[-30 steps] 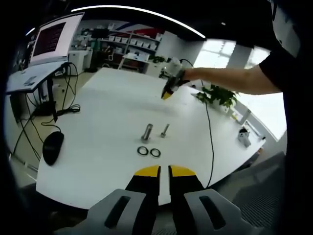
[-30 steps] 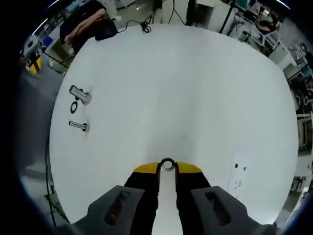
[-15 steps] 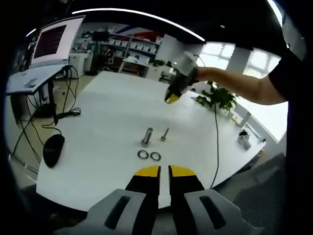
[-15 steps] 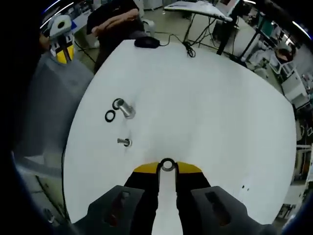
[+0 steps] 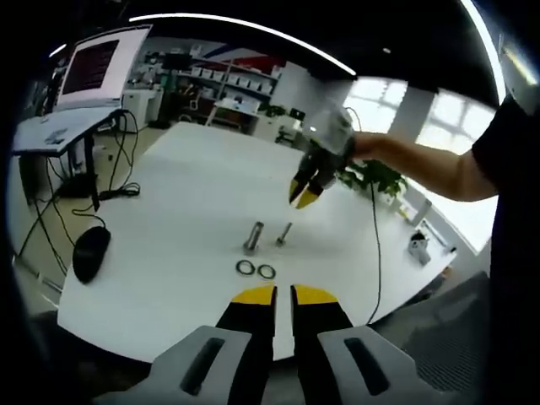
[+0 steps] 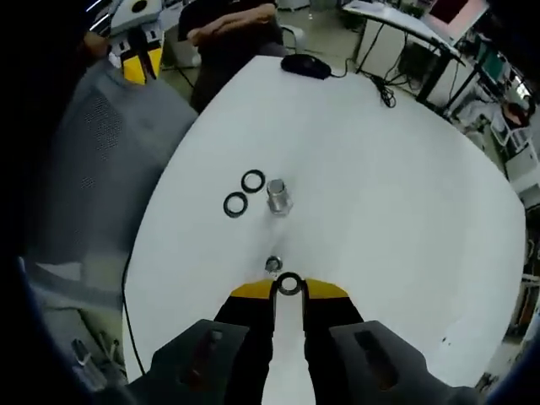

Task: Place the washer onto the threaded stud by aligning its center hole with the stud, sliding it down to the base, and recovering from edge contact or off-axis alignment until the washer reaches the visible bottom stop.

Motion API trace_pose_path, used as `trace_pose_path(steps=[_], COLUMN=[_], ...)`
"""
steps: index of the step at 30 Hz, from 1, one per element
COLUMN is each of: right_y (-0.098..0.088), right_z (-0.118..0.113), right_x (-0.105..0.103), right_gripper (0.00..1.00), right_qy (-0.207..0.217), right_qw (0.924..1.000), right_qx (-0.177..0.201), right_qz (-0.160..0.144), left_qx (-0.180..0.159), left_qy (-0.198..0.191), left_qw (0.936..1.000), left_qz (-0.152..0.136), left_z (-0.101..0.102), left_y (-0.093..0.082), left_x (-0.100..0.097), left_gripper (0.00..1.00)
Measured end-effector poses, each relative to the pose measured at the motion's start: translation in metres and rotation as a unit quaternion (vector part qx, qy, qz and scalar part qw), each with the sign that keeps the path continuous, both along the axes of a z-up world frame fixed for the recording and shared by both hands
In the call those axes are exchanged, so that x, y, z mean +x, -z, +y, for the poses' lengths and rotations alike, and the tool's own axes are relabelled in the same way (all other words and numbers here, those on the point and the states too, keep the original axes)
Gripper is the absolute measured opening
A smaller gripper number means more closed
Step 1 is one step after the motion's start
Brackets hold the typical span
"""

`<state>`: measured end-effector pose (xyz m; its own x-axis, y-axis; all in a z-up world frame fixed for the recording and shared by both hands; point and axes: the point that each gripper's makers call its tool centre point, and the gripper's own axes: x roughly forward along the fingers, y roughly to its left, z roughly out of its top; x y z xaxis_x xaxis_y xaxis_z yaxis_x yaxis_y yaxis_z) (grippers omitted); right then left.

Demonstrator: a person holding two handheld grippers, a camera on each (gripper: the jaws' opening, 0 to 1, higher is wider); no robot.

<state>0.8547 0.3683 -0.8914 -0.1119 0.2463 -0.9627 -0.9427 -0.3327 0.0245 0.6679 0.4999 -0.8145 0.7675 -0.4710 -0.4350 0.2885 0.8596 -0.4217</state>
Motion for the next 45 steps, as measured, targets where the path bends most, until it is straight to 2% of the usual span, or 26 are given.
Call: trace_pose_path(steps=[3, 8, 14, 29, 45], right_y=[0.004, 0.01, 0.019, 0.028, 0.061], right_z=[0.0, 0.001, -0.001, 0.003, 0.004], right_x=[-0.006, -0.013, -0.012, -0.016, -0.017], right_gripper=[0.13, 0.13, 0.13, 0.13, 0.13], right_qy=[-0.004, -0.01, -0.021, -0.029, -0.041], right_qw=[1.0, 0.9999, 0.9993, 0.9988, 0.9971], right_qx=[-0.005, -0.014, -0.026, -0.035, -0.058], right_qz=[0.002, 0.001, -0.016, -0.016, -0.026], left_qx=[0.018, 0.019, 0.018, 0.024, 0.021], left_qy=[0.013, 0.015, 0.014, 0.014, 0.014], left_qw=[0.9996, 0.9995, 0.9996, 0.9996, 0.9996], left_qz=[0.02, 0.021, 0.017, 0.011, 0.012], left_z=[0.001, 0.001, 0.0, 0.001, 0.001], left_y=[0.009, 0.01, 0.009, 0.006, 0.006], left_x=[-0.003, -0.005, -0.004, -0.003, -0.003], left_gripper=[0.04, 0.02, 0.02, 0.02, 0.02])
